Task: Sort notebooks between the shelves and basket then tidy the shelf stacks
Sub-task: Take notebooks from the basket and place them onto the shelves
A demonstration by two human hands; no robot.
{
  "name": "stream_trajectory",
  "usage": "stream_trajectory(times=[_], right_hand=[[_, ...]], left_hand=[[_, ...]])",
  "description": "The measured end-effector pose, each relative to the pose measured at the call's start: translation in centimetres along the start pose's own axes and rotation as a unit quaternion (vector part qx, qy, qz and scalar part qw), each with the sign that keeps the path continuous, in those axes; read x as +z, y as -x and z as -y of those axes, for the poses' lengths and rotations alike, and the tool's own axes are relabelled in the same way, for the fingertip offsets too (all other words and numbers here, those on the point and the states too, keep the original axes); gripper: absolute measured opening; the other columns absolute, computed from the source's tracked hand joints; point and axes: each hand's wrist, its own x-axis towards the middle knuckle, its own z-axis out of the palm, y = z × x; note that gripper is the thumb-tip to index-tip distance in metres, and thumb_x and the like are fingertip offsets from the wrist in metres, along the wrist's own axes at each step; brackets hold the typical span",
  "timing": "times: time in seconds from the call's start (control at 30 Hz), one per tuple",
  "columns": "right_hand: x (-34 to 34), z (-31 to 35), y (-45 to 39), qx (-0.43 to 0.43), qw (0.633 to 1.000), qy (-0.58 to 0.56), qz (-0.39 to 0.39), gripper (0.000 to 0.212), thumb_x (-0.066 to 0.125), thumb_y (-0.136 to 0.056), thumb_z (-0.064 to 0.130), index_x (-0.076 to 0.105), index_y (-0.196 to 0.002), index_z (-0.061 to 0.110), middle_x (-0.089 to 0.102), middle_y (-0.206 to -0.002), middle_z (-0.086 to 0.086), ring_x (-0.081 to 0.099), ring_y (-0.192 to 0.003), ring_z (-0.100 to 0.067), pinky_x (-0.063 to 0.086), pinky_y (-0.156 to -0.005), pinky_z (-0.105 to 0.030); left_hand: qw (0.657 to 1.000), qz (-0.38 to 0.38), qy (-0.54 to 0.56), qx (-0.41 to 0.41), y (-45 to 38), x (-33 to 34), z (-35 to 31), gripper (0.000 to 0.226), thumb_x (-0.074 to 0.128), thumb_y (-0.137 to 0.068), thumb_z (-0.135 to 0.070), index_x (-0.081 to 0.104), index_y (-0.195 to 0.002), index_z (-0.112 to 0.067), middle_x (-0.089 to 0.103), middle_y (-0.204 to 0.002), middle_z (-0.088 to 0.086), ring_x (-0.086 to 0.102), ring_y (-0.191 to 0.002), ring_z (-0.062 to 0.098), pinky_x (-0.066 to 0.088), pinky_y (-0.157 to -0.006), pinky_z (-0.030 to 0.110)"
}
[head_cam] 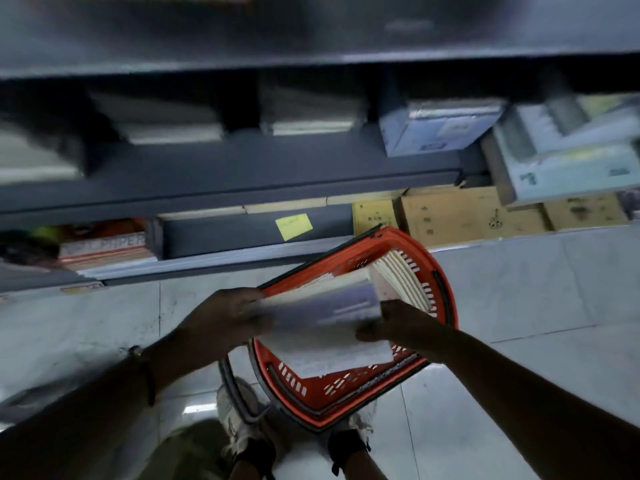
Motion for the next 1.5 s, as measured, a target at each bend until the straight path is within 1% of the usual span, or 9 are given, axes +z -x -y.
stream_trajectory(times=[0.2, 0.3, 0.5, 0.7, 0.8, 0.93, 1.17, 1.37, 1.5], right_hand=[[1.9, 9.8, 11.7, -0.045, 0.993, -0.095, -0.047, 0.027, 0.068, -0.091, 0.02, 0.068, -0.118, 0.024, 0.073, -0.111, 0.011, 0.069, -0.1, -0.006, 0.052, -0.089, -0.029], [2.9, 13.4, 16.6, -0.066, 0.977, -0.199, -0.041, 0.034, 0.065, -0.093, 0.011, 0.065, -0.126, 0.016, 0.07, -0.122, -0.005, 0.068, -0.111, -0.024, 0.053, -0.096, -0.038], [3.6, 20.3, 24.0, -0.148, 0.955, -0.25, -0.058, 0.047, 0.081, -0.077, 0.013, 0.067, -0.122, 0.008, 0.068, -0.123, -0.015, 0.066, -0.113, -0.033, 0.054, -0.095, -0.044], [4.1, 28.6, 29.7, -0.242, 0.951, -0.188, -0.027, 0.048, 0.081, -0.078, 0.014, 0.066, -0.123, 0.005, 0.067, -0.125, -0.018, 0.063, -0.116, -0.04, 0.051, -0.099, -0.053], [4.9, 33.0, 32.9, -0.295, 0.942, -0.144, -0.069, 0.039, 0.07, -0.083, 0.011, 0.065, -0.121, 0.007, 0.072, -0.117, -0.012, 0.069, -0.107, -0.031, 0.058, -0.088, -0.04], [6.3, 37.6, 36.8, -0.364, 0.92, -0.119, -0.082, 0.038, 0.066, -0.081, 0.016, 0.065, -0.118, 0.014, 0.074, -0.113, -0.005, 0.072, -0.102, -0.023, 0.059, -0.076, -0.03], [9.3, 43.8, 41.9, -0.448, 0.886, -0.048, -0.109, 0.042, 0.066, -0.082, 0.017, 0.062, -0.123, 0.023, 0.073, -0.117, 0.004, 0.069, -0.109, -0.018, 0.052, -0.092, -0.038], [12.2, 48.3, 44.0, -0.499, 0.86, 0.023, -0.105, 0.056, 0.071, -0.075, 0.018, 0.054, -0.125, 0.036, 0.072, -0.116, 0.01, 0.068, -0.109, -0.01, 0.053, -0.095, -0.035], [14.9, 51.0, 44.8, -0.556, 0.823, 0.033, -0.114, 0.057, 0.068, -0.079, 0.02, 0.051, -0.129, 0.043, 0.071, -0.118, 0.011, 0.066, -0.112, -0.009, 0.048, -0.101, -0.04]], left_hand=[[0.974, -0.1, 0.204, 0.018, 7.6, -5.9, -9.6, 0.047, 0.077, -0.07, -0.052, 0.072, -0.093, -0.012, 0.071, -0.086, 0.0, 0.066, -0.083, 0.018, 0.053, -0.077, 0.038], [0.953, -0.088, 0.29, 0.014, 12.0, -7.0, -13.5, 0.031, 0.065, -0.094, -0.032, 0.069, -0.121, -0.018, 0.073, -0.117, 0.002, 0.069, -0.11, 0.024, 0.054, -0.092, 0.041], [0.958, -0.004, 0.287, 0.0, 20.0, -5.3, -17.9, 0.04, 0.069, -0.089, -0.011, 0.064, -0.128, -0.02, 0.069, -0.126, -0.005, 0.065, -0.118, 0.016, 0.053, -0.092, 0.027], [0.949, -0.057, 0.305, 0.058, 24.9, -8.1, -22.8, 0.045, 0.084, -0.075, -0.021, 0.072, -0.118, -0.026, 0.07, -0.124, -0.003, 0.067, -0.114, 0.018, 0.053, -0.097, 0.037], [0.939, -0.084, 0.312, 0.114, 27.1, -11.0, -25.5, 0.063, 0.094, -0.058, -0.042, 0.074, -0.116, -0.027, 0.069, -0.126, 0.004, 0.066, -0.117, 0.025, 0.053, -0.098, 0.044], [0.92, -0.127, 0.328, 0.175, 30.7, -14.1, -29.1, 0.062, 0.095, -0.057, -0.04, 0.075, -0.113, -0.025, 0.07, -0.124, 0.007, 0.067, -0.115, 0.029, 0.055, -0.096, 0.045], [0.866, -0.195, 0.378, 0.264, 36.3, -18.4, -32.8, 0.054, 0.085, -0.065, -0.016, 0.072, -0.117, -0.011, 0.07, -0.121, 0.016, 0.067, -0.112, 0.036, 0.058, -0.088, 0.045], [0.808, -0.275, 0.395, 0.338, 42.7, -23.5, -36.7, 0.083, 0.102, -0.03, -0.03, 0.076, -0.107, -0.014, 0.071, -0.116, 0.022, 0.07, -0.103, 0.042, 0.061, -0.072, 0.046], [0.796, -0.307, 0.384, 0.353, 47.5, -26.0, -39.1, 0.059, 0.09, -0.066, -0.018, 0.067, -0.12, -0.011, 0.071, -0.113, 0.024, 0.07, -0.095, 0.047, 0.061, -0.065, 0.052]])
